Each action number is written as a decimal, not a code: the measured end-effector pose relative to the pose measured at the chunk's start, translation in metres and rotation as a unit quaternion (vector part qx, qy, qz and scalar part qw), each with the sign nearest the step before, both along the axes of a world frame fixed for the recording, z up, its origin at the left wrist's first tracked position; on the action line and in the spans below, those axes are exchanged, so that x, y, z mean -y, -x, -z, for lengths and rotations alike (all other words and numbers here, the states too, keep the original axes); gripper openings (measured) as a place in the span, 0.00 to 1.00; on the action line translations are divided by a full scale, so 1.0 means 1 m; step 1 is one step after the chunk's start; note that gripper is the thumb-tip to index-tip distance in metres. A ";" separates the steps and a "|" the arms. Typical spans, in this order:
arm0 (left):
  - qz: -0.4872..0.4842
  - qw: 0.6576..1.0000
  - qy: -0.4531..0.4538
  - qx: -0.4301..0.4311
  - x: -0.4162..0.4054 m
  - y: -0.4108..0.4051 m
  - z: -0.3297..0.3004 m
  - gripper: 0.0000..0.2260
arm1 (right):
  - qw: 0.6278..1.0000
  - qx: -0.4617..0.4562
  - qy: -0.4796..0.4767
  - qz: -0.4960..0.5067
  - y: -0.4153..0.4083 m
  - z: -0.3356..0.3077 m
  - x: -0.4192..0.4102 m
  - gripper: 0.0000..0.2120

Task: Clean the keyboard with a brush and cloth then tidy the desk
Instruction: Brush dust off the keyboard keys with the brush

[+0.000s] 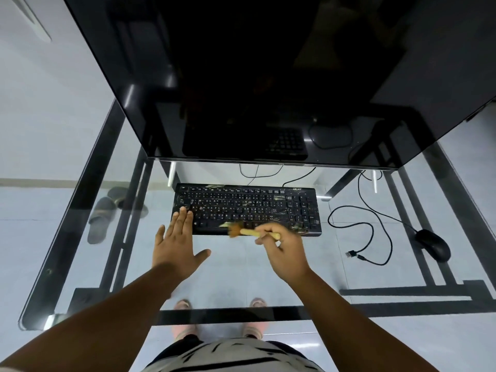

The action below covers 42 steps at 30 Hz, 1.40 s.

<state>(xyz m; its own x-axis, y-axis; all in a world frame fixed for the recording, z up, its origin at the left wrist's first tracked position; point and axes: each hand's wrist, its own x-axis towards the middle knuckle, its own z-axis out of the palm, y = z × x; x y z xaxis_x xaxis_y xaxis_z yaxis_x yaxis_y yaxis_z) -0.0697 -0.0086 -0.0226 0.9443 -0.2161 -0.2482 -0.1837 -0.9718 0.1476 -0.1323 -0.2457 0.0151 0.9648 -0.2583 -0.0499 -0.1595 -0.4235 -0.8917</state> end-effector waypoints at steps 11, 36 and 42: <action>-0.001 1.000 0.016 -0.013 -0.007 -0.002 0.004 0.46 | 0.997 -0.001 -0.041 0.067 0.001 0.000 0.004 0.14; -0.018 0.999 -0.011 -0.037 -0.080 -0.008 0.006 0.46 | 0.992 0.051 0.109 0.031 -0.044 0.015 -0.081 0.11; -0.022 0.999 -0.014 -0.044 -0.092 -0.009 0.005 0.40 | 0.989 0.016 0.131 0.065 -0.043 0.014 -0.086 0.06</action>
